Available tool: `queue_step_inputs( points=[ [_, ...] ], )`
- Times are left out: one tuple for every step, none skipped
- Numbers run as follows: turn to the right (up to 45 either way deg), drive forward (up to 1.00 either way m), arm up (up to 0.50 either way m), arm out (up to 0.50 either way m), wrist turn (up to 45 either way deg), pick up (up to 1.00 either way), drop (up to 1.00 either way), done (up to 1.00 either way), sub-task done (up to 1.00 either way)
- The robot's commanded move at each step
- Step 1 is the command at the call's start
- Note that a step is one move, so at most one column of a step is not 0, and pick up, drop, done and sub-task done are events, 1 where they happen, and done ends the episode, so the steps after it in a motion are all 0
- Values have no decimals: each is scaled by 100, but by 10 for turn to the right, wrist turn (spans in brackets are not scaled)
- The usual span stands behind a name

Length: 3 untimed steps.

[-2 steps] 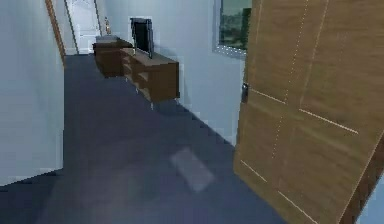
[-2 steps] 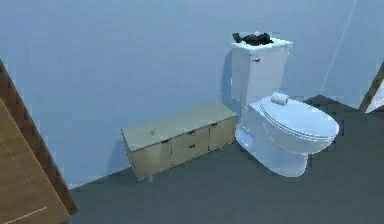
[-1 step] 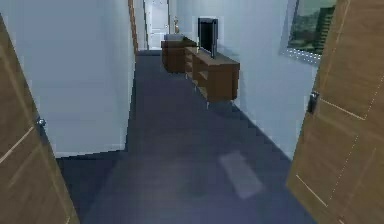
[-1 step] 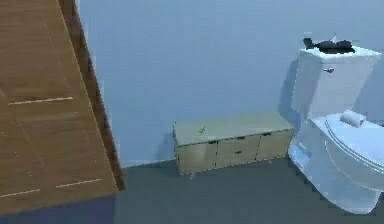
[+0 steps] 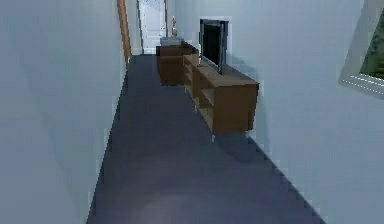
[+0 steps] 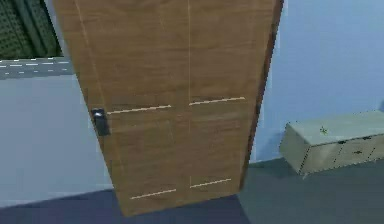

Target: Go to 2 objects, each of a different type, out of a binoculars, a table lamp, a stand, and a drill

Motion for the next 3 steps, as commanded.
queue_step_inputs(
  points=[
    [0, 100, 0, 0, 0, 0, 0, 0, 0],
    [-60, 0, 0, 0, 0, 0, 0, 0, 0],
    [0, 40, 0, 0, 0, 0, 0, 0, 0]
  ],
)
